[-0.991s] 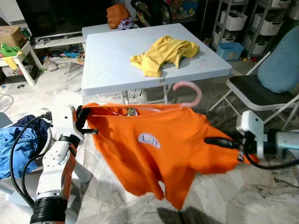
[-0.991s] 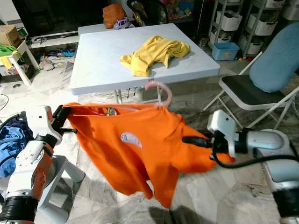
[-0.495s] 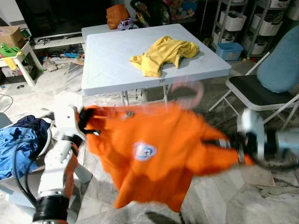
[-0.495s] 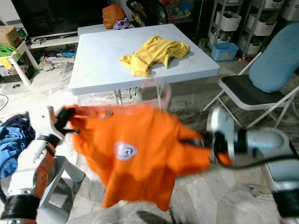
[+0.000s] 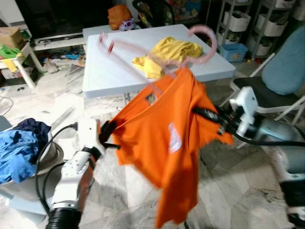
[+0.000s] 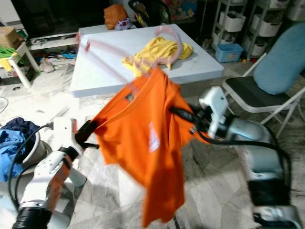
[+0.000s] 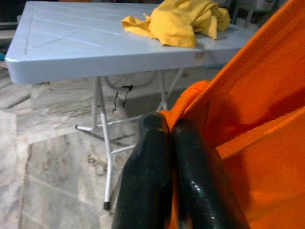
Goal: Hang hanger
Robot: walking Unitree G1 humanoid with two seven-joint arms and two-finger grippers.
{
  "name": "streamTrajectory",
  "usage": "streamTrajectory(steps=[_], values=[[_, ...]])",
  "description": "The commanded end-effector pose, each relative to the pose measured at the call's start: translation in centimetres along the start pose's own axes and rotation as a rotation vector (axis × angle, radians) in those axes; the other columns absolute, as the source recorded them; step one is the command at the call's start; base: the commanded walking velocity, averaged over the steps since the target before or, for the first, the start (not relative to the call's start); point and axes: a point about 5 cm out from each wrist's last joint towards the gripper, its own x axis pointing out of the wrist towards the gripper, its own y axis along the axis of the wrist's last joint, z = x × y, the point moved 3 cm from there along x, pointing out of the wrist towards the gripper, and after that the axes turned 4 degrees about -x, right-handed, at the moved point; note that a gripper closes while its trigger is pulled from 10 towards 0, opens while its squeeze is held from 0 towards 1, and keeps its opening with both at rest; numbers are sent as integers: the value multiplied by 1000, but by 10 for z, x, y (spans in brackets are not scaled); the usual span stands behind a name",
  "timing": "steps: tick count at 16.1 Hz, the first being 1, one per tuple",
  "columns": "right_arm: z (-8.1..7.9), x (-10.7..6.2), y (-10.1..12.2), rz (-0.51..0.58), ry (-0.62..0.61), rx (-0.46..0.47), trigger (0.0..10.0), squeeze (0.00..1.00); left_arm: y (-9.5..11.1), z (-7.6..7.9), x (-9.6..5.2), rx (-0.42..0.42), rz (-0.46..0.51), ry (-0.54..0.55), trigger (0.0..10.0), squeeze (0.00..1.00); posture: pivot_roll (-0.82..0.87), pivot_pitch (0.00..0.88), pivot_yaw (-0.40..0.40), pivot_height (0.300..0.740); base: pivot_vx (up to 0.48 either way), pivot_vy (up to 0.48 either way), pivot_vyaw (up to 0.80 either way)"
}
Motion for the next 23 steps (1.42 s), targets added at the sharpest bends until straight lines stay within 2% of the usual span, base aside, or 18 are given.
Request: streamTrajectory(steps=[1, 4, 5, 6, 7, 10, 13, 14, 17, 19, 20, 23], values=[[3, 7, 5, 19, -48, -48, 10000, 0, 1, 7, -3, 38, 9, -32, 10000, 1000, -26, 0, 51, 740, 0, 0, 0], [-12, 14, -14, -73, 26, -79, 10000, 0, 1, 25, -6, 129, 22, -147, 10000, 1000, -24, 0, 48, 740, 0, 0, 0], [-14, 17, -26, -140, 48, -118, 10000, 0, 0, 35, -9, 195, 12, -258, 10000, 1000, -22, 0, 46, 740, 0, 0, 0], [-14, 18, -31, -161, 50, -131, 10000, 0, 1, 38, -9, 199, 8, -282, 10000, 1000, -20, 0, 42, 740, 0, 0, 0], [-11, 21, -36, -191, 36, -169, 10000, 0, 3, 41, -11, 250, 12, -318, 10000, 1000, -18, 0, 42, 740, 0, 0, 0], [-3, 18, -49, -282, 28, -315, 10000, 0, -3, 51, -18, 276, -5, -393, 10000, 1000, -14, 0, 41, 740, 0, 0, 0], [8, 12, -63, -382, 99, -470, 10000, 0, -11, 76, -27, 300, -22, -536, 10000, 1000, -4, 0, 37, 740, 0, 0, 0], [9, 11, -64, -397, 126, -498, 10000, 0, -12, 81, -29, 300, -26, -562, 10000, 1000, -4, 0, 36, 740, 0, 0, 0], [6, 0, -55, -394, 340, -499, 10000, 0, -9, 82, -29, 299, -37, -585, 10000, 1000, -1, 0, 35, 740, 0, 0, 0], [11, -11, -49, -403, 416, -471, 10000, 0, -6, 74, -27, 314, -42, -563, 10000, 1000, -4, 0, 36, 740, 0, 0, 0], [16, -17, -50, -443, 445, -483, 10000, 0, -4, 71, -28, 312, -42, -562, 10000, 1000, -7, 0, 38, 740, 0, 0, 0], [19, -26, -49, -469, 517, -483, 10000, 0, -1, 64, -31, 326, -53, -577, 10000, 1000, -12, 0, 38, 740, 0, 0, 0]])
